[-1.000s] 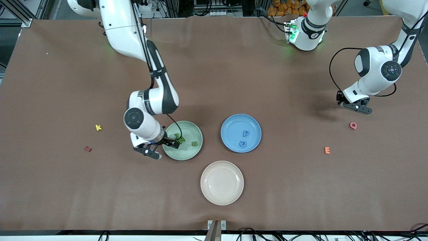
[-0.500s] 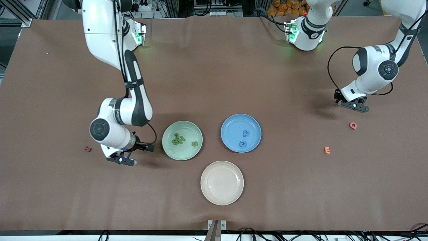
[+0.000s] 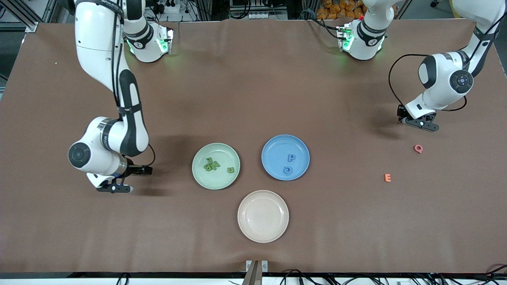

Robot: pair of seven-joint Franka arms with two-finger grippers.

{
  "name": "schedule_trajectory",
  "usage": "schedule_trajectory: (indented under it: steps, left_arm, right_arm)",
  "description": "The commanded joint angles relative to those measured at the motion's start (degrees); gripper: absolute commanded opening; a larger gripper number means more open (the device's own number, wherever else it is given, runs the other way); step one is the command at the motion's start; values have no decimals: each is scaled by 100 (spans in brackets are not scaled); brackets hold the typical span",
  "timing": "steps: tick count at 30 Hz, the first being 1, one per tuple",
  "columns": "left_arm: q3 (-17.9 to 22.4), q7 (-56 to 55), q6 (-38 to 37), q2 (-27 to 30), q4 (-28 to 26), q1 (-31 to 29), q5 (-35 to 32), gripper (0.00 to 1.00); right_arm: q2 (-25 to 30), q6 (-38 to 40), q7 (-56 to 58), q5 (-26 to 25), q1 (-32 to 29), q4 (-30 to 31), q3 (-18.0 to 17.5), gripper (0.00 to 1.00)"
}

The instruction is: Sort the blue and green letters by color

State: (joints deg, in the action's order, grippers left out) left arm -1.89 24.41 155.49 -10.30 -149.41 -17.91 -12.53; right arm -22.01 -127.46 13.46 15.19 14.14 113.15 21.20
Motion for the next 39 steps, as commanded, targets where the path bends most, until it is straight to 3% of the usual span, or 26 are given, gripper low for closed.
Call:
schedule_trajectory:
  steps: [1, 4, 12, 19, 24, 31, 37, 39]
  left_arm:
    - [40, 28, 218, -78, -53, -37, -74, 38]
    - [58, 28, 279, -148, -44, -37, -74, 38]
    - [66, 28, 323, -157, -44, -37, -74, 38]
    - [75, 28, 332, -183, -35, -37, -74, 38]
    - [84, 28, 359, -183, -44, -37, -74, 38]
    - [93, 28, 359, -174, -44, -29, -74, 38]
    - [102, 28, 376, -183, -35, -28, -74, 37]
    - [102, 28, 376, -192, -35, -28, -74, 31]
  right_arm:
    - [944, 431, -1002, -938, -859, 313, -993, 100]
    - [1164, 634, -1197, -1115, -1106, 304, -1267, 100]
    - [1682, 1003, -1144, -1141, -1150, 138, -1303, 100]
    - [1885, 2013, -1144, -1730, -1299, -679, -1706, 100]
    - [1964, 2435, -1118, -1739, -1475, -1215, -1926, 100]
    - [1990, 3121, -1126, -1678, -1625, -1998, -1944, 100]
    - [2096, 3324, -1118, -1669, -1642, -2315, -1997, 100]
    - [2157, 3333, -1118, -1669, -1651, -2324, -2049, 100]
